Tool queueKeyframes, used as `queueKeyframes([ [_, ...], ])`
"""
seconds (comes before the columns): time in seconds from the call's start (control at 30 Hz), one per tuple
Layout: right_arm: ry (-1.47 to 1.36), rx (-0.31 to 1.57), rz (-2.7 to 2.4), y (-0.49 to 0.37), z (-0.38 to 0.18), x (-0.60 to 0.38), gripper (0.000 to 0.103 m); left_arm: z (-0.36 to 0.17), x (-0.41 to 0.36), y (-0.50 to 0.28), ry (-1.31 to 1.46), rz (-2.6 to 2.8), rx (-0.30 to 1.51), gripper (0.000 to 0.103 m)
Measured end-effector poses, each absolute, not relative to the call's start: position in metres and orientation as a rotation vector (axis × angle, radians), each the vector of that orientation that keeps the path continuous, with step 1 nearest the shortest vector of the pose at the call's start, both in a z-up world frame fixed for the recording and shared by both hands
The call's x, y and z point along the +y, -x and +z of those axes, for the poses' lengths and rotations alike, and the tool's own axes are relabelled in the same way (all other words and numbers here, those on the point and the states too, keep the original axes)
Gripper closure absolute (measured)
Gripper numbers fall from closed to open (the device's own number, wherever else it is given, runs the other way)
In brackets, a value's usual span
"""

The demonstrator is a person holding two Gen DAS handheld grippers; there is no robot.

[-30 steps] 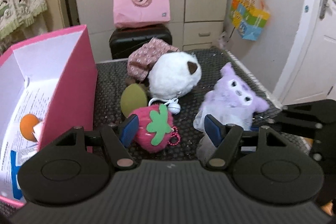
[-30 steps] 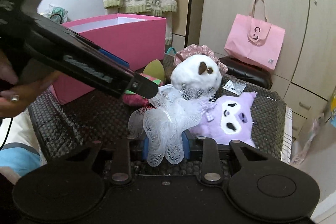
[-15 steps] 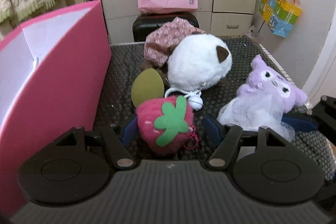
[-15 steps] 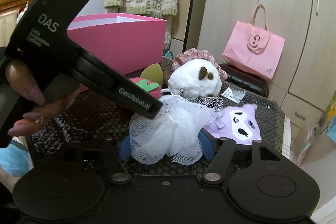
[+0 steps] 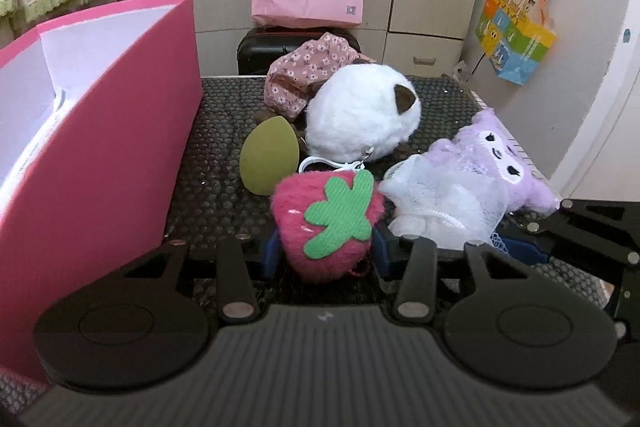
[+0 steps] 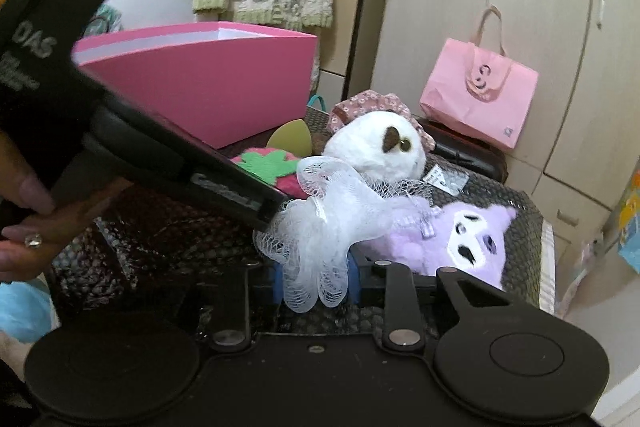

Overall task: Organize soft objects
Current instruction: 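Reach the right gripper to the white mesh puff while the left gripper approaches the strawberry plush, then grasp the mesh puff with the right gripper while the left gripper grasps the strawberry plush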

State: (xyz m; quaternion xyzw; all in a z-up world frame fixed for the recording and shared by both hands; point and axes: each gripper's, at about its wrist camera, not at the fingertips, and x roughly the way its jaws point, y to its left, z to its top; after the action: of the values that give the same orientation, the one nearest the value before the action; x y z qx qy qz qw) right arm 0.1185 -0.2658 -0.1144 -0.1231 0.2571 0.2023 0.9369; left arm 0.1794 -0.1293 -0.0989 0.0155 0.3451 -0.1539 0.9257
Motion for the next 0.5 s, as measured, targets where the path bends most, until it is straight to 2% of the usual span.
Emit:
queueKeyframes([
  [0.5,0.208,0.579,0.440,-0.074,-0.098,-0.262,0.070,-0.084,-0.108,-0.124,-0.067,-0.390,0.761,0.059],
])
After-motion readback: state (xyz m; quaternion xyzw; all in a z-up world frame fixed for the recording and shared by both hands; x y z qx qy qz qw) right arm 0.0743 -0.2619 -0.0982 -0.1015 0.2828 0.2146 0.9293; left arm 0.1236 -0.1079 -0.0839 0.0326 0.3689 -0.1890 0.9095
